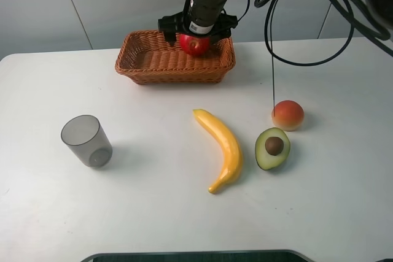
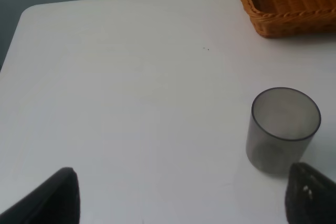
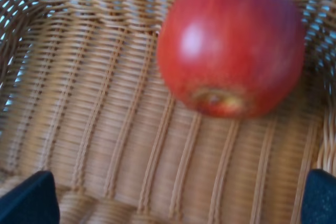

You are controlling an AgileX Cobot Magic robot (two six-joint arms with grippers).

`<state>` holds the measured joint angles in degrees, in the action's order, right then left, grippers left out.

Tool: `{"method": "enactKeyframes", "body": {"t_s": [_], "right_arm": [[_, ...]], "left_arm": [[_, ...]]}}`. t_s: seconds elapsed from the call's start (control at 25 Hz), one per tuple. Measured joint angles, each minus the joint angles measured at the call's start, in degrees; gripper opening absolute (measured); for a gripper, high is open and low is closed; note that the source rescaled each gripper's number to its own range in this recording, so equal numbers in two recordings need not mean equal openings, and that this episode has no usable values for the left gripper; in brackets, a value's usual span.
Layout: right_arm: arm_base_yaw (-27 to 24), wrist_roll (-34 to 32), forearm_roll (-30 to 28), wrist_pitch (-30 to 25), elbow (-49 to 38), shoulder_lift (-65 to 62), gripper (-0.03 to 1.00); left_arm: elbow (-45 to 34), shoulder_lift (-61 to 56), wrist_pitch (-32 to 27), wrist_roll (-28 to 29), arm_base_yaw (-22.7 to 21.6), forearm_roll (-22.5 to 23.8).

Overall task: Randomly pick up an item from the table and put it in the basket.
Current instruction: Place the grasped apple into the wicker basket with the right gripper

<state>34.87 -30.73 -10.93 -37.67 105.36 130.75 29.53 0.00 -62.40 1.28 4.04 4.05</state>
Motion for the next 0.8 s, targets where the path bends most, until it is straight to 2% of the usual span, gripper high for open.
{"method": "enactKeyframes", "body": {"t_s": [0.4, 0.64, 0.8], "right_arm": [[0.0, 2.38, 2.84, -1.1, 0.0, -2.87, 1.0], [0.0, 9.93, 6.46, -8.99, -0.27, -7.25, 1.0], [-0.14, 15.16, 7.46, -14.23, -3.74, -11.41, 1.0]], "left_arm": [[0.0, 0.0, 0.0, 0.0, 0.0, 0.0], [0.0, 0.0, 0.0, 0.0, 0.0, 0.0], [0.0, 0.0, 0.0, 0.0, 0.0, 0.0]]}}
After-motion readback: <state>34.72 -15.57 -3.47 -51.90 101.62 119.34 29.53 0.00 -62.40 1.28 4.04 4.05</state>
